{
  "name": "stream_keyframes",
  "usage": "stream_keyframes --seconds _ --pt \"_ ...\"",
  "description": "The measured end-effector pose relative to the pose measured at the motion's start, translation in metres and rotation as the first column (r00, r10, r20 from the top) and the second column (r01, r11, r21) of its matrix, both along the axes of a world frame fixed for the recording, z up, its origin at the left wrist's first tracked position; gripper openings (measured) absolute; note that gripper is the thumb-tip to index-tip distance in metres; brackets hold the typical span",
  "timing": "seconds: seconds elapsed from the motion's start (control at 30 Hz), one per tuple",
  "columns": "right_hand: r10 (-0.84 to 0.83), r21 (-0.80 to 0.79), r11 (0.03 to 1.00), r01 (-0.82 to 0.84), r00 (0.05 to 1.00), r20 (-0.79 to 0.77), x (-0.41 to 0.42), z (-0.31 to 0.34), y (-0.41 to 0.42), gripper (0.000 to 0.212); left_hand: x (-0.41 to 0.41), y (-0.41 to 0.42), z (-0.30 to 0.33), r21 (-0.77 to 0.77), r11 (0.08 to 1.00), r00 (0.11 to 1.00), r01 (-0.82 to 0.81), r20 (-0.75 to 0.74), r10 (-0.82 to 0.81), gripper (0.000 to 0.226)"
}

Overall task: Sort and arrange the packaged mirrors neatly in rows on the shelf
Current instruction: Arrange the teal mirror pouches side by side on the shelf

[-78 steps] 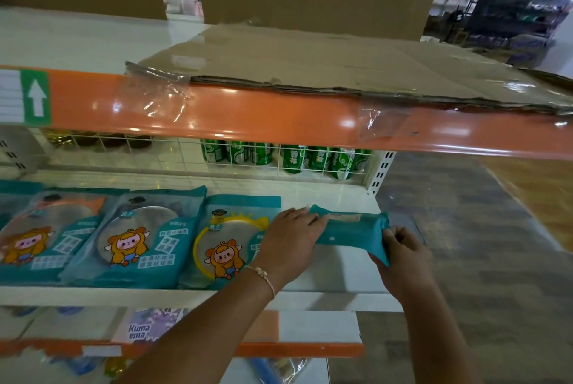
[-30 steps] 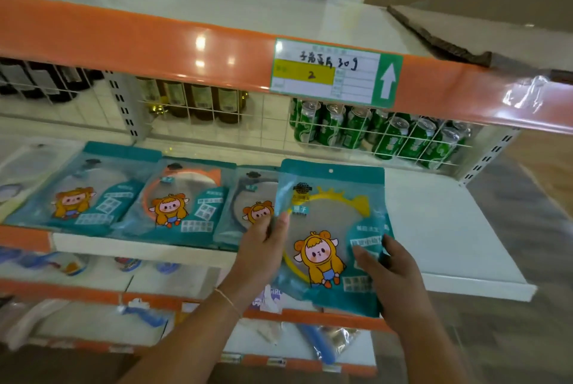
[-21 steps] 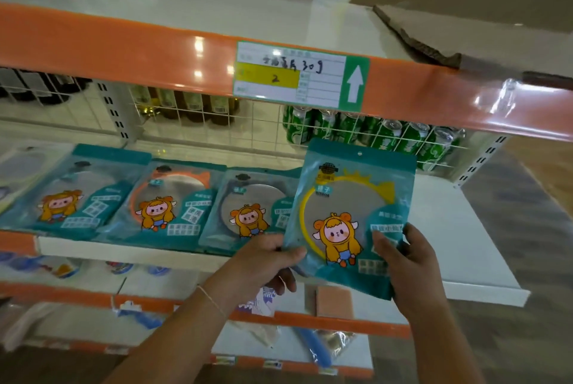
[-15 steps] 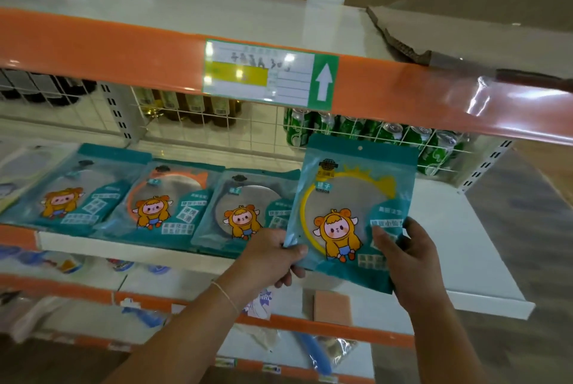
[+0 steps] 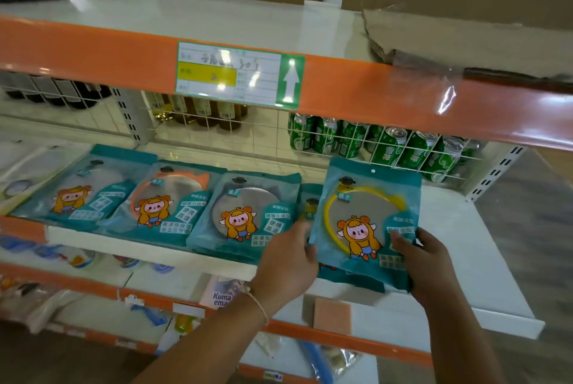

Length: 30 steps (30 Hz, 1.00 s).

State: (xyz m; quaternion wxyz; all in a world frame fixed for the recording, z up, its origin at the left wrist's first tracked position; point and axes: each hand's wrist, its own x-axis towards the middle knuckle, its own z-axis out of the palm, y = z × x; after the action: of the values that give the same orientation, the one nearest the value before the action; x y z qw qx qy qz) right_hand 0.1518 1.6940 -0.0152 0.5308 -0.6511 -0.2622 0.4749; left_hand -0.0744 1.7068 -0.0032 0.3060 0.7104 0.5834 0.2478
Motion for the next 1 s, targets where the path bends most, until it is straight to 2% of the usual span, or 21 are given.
stream_keyframes --seconds 0.1,0.23,0.37,0.47,0.57,0.7,0.77,1.0 --pt "0.029 -0.033 0.999 -0.028 0.999 0.032 -0.004 -0.004 0.008 0.026 -0.014 0.012 0.003 0.175 0.985 0.993 0.003 -0.121 0.018 0.032" --pt "0.075 -0.063 0.996 -0.067 0.989 0.128 -0.019 -0.007 0.02 0.017 -0.038 0.038 -0.012 0.328 0.939 0.958 0.101 -0.286 -0.003 0.039" --pt "0.105 -0.125 0.989 -0.078 0.967 0.231 -0.026 -0.013 0.03 0.017 -0.058 0.059 -0.028 0.261 0.932 0.854 0.251 -0.513 -0.086 0.052" --pt "0.118 -0.165 0.984 -0.073 0.953 0.278 -0.027 -0.017 0.033 0.021 -0.068 0.067 -0.036 0.198 0.935 0.776 0.293 -0.62 -0.112 0.068" --pt "0.155 -0.199 0.977 -0.08 0.904 0.398 -0.028 -0.019 0.034 0.021 -0.072 0.07 -0.044 0.143 0.946 0.748 0.292 -0.65 -0.133 0.076" --pt "0.258 -0.288 0.953 -0.093 0.745 0.614 -0.027 -0.023 0.034 0.023 -0.074 0.068 -0.055 0.163 0.949 0.767 0.27 -0.633 -0.109 0.072" --pt "0.311 -0.34 0.935 -0.101 0.694 0.649 -0.026 -0.026 0.035 0.029 -0.074 0.069 -0.057 0.173 0.948 0.78 0.266 -0.616 -0.106 0.071" --pt "0.394 -0.412 0.903 -0.121 0.617 0.682 -0.031 -0.025 0.035 0.04 -0.072 0.071 -0.059 0.171 0.955 0.792 0.244 -0.603 -0.094 0.073"
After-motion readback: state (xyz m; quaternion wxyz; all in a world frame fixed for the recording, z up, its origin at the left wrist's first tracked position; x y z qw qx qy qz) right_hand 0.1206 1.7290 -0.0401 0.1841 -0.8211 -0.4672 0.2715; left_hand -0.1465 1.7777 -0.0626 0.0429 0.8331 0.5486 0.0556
